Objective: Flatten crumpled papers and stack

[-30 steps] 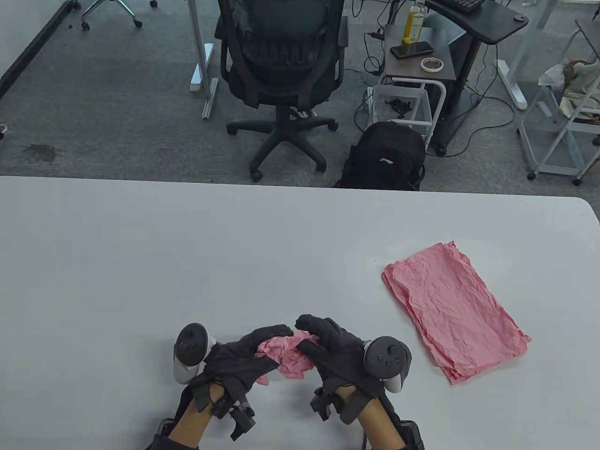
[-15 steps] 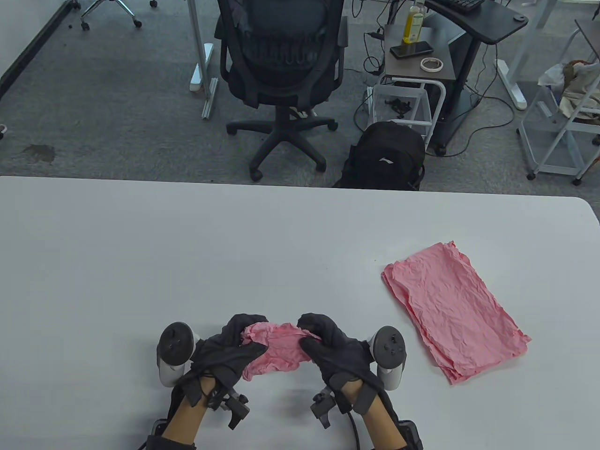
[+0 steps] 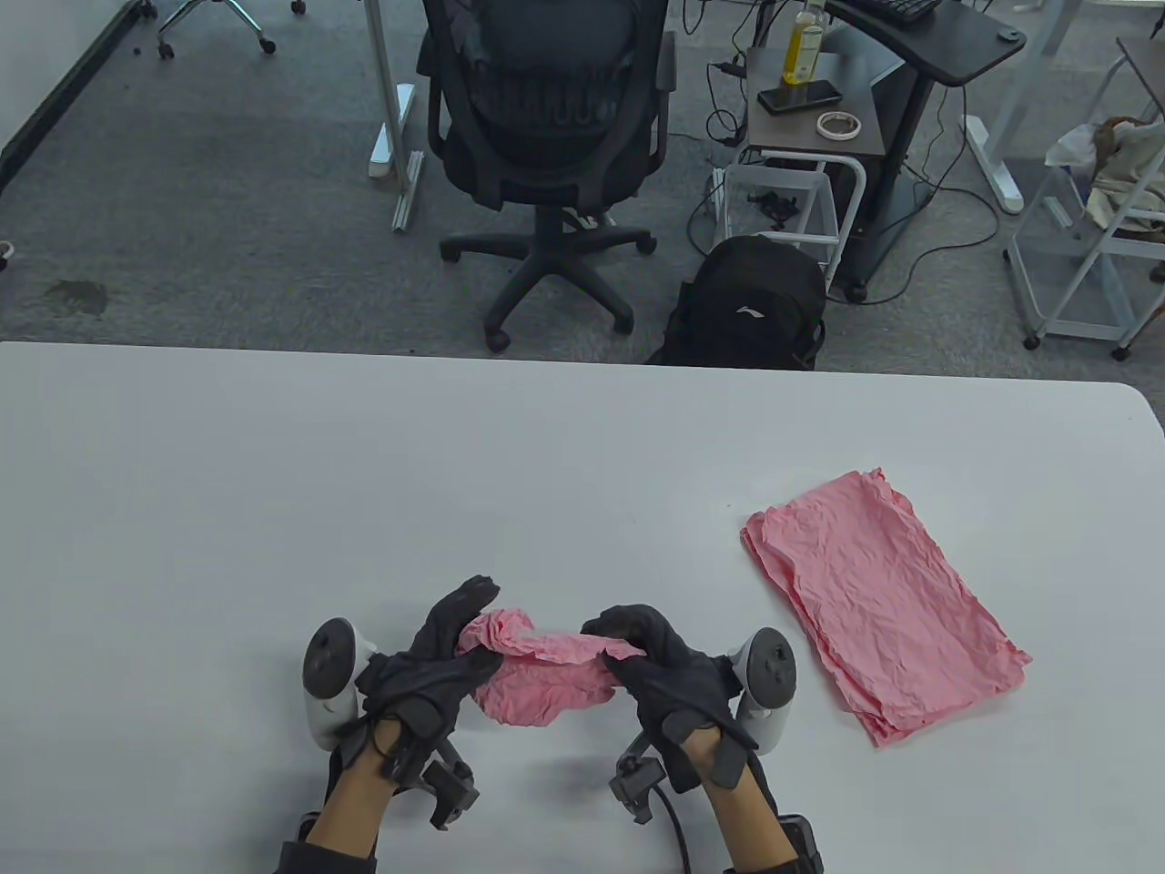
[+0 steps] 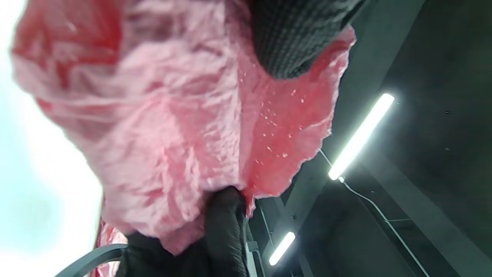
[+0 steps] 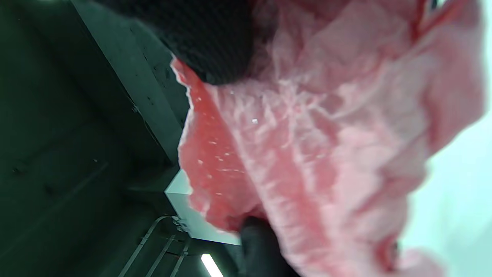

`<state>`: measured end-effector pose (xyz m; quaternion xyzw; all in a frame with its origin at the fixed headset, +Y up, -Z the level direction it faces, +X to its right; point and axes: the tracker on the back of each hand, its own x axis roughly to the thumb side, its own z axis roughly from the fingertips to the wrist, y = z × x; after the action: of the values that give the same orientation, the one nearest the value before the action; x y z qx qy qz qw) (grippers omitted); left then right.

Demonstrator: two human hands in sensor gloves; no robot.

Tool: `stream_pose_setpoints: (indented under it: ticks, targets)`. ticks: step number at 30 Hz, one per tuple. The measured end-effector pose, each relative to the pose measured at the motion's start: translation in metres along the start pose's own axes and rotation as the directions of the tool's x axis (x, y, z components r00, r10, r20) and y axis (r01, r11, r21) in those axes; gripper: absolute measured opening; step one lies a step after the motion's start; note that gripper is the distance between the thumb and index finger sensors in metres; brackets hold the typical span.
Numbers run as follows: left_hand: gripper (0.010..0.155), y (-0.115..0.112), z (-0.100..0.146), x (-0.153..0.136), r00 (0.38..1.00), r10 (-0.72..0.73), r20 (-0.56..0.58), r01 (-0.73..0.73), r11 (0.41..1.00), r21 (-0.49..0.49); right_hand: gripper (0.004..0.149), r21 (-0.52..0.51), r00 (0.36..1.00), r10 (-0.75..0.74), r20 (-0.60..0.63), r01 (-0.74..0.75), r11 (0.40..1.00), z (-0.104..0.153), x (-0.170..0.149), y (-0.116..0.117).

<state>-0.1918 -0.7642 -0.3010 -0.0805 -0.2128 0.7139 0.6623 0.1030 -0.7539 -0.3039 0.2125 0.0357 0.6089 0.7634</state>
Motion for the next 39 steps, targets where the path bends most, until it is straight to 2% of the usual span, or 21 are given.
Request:
stream_pose_setpoints:
  ticks: [2,5,6,8,10,11,13,15,18,20,21,23,24,26,27,28,30,31,33,35,39]
  targets:
    - [0.069,0.002,0.002,0.003,0.987,-0.158,-0.033,0.157,0.988,-0.005,0.042,0.034,1.0,0.0,0.008,0.0,0.999,0.0,0.001,0.001]
    - [0.059,0.003,0.004,0.009,0.901,-0.432,-0.046,0.434,0.899,0.054,0.054,0.086,0.999,0.009,-0.036,-0.006,0.996,0.0,0.001,0.002]
    - [0.056,0.004,0.004,0.01,0.895,-0.445,-0.035,0.447,0.892,0.064,0.055,0.093,0.999,0.018,-0.051,-0.013,0.996,-0.001,0.001,0.0]
    - [0.054,0.005,0.004,0.009,0.948,-0.317,0.012,0.316,0.947,0.059,0.052,0.046,0.99,0.092,-0.103,-0.088,0.995,0.001,0.001,-0.006]
    - [0.051,0.003,0.003,0.005,0.997,-0.044,0.058,0.042,0.999,0.031,0.044,-0.051,0.972,0.19,-0.141,-0.199,0.979,0.003,0.001,-0.015]
    - [0.051,0.002,0.0,0.003,0.993,0.086,0.077,-0.086,0.996,-0.004,0.042,-0.109,0.96,0.23,-0.161,-0.249,0.962,0.004,0.001,-0.02]
    - [0.05,-0.003,-0.003,0.002,0.972,0.218,0.09,-0.208,0.972,-0.108,0.04,-0.142,0.956,0.236,-0.177,-0.262,0.955,0.004,0.0,-0.028]
    - [0.053,-0.009,-0.002,0.004,0.976,0.199,0.088,-0.183,0.97,-0.163,0.04,-0.151,0.96,0.214,-0.18,-0.242,0.959,0.005,0.0,-0.031]
    - [0.069,-0.01,-0.004,0.005,0.995,0.066,0.08,-0.052,0.985,-0.164,0.041,-0.164,0.945,0.283,-0.165,-0.31,0.937,0.004,0.005,-0.034]
    - [0.076,-0.006,-0.002,0.006,0.999,-0.011,0.048,0.017,0.99,-0.139,0.04,-0.182,0.924,0.363,-0.12,-0.38,0.907,0.004,0.011,-0.037]
    - [0.078,-0.002,0.001,0.007,0.991,-0.131,0.003,0.131,0.988,-0.087,0.04,-0.176,0.918,0.388,-0.08,-0.397,0.901,0.004,0.014,-0.038]
    - [0.077,0.006,0.005,0.008,0.917,-0.387,-0.098,0.39,0.921,0.012,0.04,-0.125,0.929,0.366,-0.052,-0.37,0.921,0.003,0.016,-0.039]
    - [0.074,0.01,0.006,0.009,0.824,-0.537,-0.18,0.551,0.834,0.035,0.04,-0.065,0.946,0.321,-0.046,-0.324,0.944,0.001,0.017,-0.038]
    - [0.06,0.014,0.007,0.01,0.657,-0.719,-0.228,0.736,0.677,-0.012,0.039,0.06,0.954,0.294,-0.065,-0.29,0.955,0.0,0.016,-0.033]
    - [0.055,0.014,0.008,0.01,0.622,-0.744,-0.243,0.762,0.647,-0.033,0.039,0.097,0.951,0.302,-0.062,-0.296,0.95,0.0,0.015,-0.03]
    - [0.053,0.015,0.009,0.01,0.626,-0.736,-0.258,0.757,0.653,-0.022,0.038,0.1,0.951,0.304,-0.06,-0.297,0.95,0.0,0.015,-0.028]
    - [0.052,0.02,0.009,0.008,0.734,-0.627,-0.261,0.661,0.748,0.061,0.039,0.108,0.955,0.29,-0.062,-0.282,0.953,-0.001,0.014,-0.027]
    - [0.05,0.024,0.009,0.005,0.836,-0.495,-0.238,0.527,0.844,0.095,0.04,0.127,0.964,0.257,-0.068,-0.247,0.961,-0.001,0.013,-0.027]
    - [0.05,0.028,0.009,-0.002,0.974,-0.185,-0.132,0.201,0.973,0.117,0.041,0.097,0.975,0.206,-0.083,-0.198,0.975,0.0,0.012,-0.031]
    - [0.051,0.029,0.008,-0.007,0.994,0.1,-0.046,-0.093,0.986,0.137,0.041,0.035,0.981,0.17,-0.091,-0.168,0.985,0.0,0.011,-0.036]
    - [0.059,0.031,0.006,-0.001,0.993,0.105,0.05,-0.107,0.993,0.041,0.053,-0.061,0.965,0.215,-0.153,-0.226,0.972,0.004,0.011,-0.049]
